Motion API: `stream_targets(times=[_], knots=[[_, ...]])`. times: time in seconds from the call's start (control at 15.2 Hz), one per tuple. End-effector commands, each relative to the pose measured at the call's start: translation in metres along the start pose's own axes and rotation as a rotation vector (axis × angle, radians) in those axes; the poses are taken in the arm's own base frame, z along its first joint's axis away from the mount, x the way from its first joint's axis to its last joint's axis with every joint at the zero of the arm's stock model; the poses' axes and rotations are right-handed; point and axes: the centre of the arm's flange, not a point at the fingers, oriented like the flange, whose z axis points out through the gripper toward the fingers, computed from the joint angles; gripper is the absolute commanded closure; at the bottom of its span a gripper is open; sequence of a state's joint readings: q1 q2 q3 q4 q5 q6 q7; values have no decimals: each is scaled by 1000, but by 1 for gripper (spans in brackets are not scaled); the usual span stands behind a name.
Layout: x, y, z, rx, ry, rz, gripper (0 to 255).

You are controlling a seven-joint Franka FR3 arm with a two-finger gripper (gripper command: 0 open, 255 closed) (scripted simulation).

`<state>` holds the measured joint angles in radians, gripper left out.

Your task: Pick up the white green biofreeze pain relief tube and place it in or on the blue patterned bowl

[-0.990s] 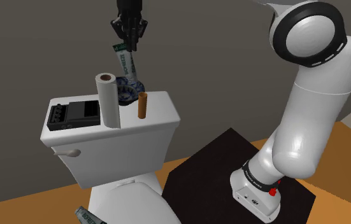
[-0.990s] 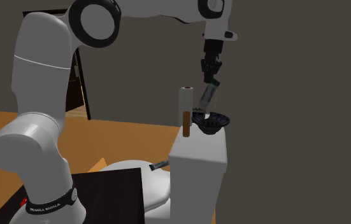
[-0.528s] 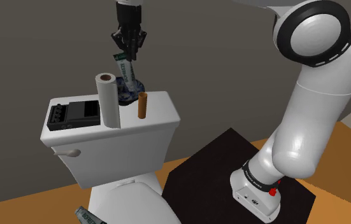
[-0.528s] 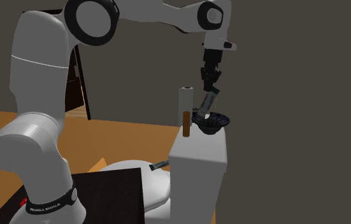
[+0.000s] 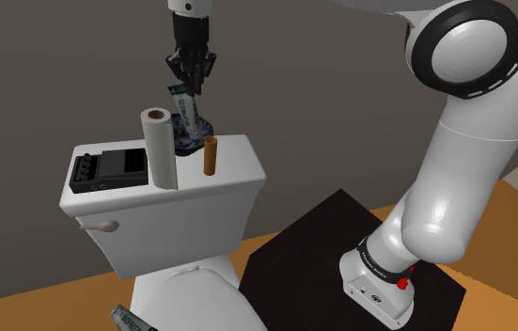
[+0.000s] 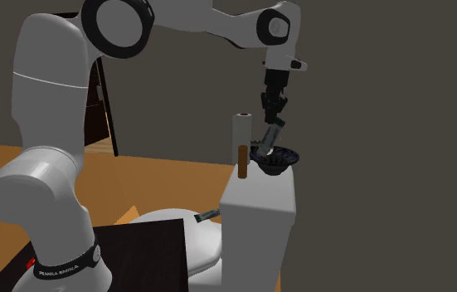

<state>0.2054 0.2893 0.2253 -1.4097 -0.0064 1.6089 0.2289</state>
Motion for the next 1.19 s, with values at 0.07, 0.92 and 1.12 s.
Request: stream_targets(times=[0.07, 0.92, 1.12], knots=[[0, 0, 0, 0, 0, 0, 0], [0, 0, -50, 0, 0, 0, 0], [0, 0, -50, 0, 0, 0, 0]])
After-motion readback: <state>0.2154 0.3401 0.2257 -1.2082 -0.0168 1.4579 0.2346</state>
